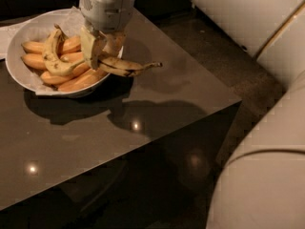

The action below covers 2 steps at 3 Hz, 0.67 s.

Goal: Pick banana from white bowl

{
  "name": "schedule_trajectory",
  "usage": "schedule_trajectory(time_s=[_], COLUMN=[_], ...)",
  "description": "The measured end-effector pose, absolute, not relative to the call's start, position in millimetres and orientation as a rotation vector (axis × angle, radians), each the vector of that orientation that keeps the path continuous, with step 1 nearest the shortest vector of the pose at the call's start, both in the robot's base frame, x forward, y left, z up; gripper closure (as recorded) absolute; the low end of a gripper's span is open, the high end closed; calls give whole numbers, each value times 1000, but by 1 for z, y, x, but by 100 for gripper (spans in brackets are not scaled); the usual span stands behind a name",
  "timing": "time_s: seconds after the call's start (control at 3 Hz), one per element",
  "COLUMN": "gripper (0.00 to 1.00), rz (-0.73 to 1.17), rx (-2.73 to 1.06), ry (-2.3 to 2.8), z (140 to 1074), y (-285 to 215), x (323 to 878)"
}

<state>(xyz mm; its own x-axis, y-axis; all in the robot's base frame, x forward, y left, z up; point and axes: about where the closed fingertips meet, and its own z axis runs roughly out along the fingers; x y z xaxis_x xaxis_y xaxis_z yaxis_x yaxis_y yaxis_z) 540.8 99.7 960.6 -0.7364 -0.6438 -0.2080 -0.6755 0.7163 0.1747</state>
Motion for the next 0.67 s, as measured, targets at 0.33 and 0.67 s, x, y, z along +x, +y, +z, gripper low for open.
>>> schedule_trajectory(time_s=[0.33, 0.67], gripper=[100, 100], rz=[362, 349], rx=[-1019, -984], ry=[2836, 2878], z=[959, 958], y=[83, 73], x=[535, 536])
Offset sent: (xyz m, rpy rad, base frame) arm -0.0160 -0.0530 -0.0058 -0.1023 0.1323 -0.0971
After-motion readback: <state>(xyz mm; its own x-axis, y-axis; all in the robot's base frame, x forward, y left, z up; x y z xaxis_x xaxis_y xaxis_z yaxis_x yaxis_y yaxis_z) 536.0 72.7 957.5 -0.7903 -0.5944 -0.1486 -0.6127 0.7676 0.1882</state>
